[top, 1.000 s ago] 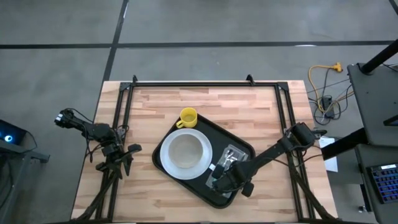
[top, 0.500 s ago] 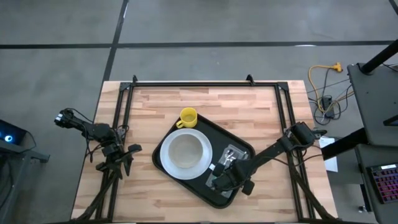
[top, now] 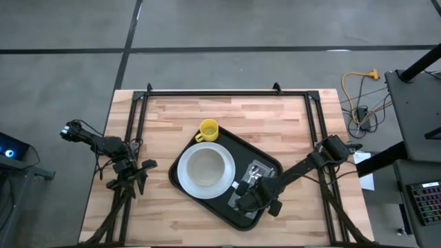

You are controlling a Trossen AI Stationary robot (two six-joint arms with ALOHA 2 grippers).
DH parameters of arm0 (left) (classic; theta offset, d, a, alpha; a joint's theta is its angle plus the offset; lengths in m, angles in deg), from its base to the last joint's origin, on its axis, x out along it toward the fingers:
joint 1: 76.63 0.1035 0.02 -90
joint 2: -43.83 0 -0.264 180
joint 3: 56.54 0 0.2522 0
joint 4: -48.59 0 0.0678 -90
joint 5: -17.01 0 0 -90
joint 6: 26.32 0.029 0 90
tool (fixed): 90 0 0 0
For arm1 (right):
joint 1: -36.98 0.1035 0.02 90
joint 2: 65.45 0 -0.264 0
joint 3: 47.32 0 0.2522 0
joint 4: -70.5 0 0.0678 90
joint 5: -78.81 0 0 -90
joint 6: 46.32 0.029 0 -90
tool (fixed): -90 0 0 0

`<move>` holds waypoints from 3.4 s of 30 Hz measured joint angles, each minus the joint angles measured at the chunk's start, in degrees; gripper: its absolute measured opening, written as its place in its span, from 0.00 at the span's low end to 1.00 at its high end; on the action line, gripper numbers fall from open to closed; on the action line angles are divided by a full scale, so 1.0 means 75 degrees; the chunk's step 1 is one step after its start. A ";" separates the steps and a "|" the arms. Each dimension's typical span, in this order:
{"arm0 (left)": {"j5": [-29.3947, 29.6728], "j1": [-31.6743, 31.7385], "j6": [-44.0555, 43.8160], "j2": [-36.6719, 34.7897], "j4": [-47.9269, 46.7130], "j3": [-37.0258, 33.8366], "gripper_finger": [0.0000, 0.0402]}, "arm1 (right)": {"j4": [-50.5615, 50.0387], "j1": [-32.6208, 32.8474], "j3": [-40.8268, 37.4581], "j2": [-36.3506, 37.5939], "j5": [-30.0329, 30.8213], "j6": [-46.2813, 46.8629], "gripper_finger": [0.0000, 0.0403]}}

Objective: Set up tray
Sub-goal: Put the blue knife on the gray napkin to the right of the blue fork, then return to Home Position

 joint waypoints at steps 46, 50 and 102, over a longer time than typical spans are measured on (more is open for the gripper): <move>0.0000 -0.0003 -0.0001 0.0003 -0.0003 0.0000 0.28 | -0.0751 -0.0381 -0.0099 0.6302 0.0828 -2.1798 0.27; 0.0003 -0.0003 0.0000 0.0003 -0.0002 0.0000 0.28 | 0.0050 -0.0535 -0.0064 0.6948 0.0743 -2.2874 0.27; 0.0000 0.0000 -0.0001 0.0003 0.0000 0.0000 0.28 | 0.7050 -0.4899 -0.8664 1.2153 -0.2390 -2.1547 0.27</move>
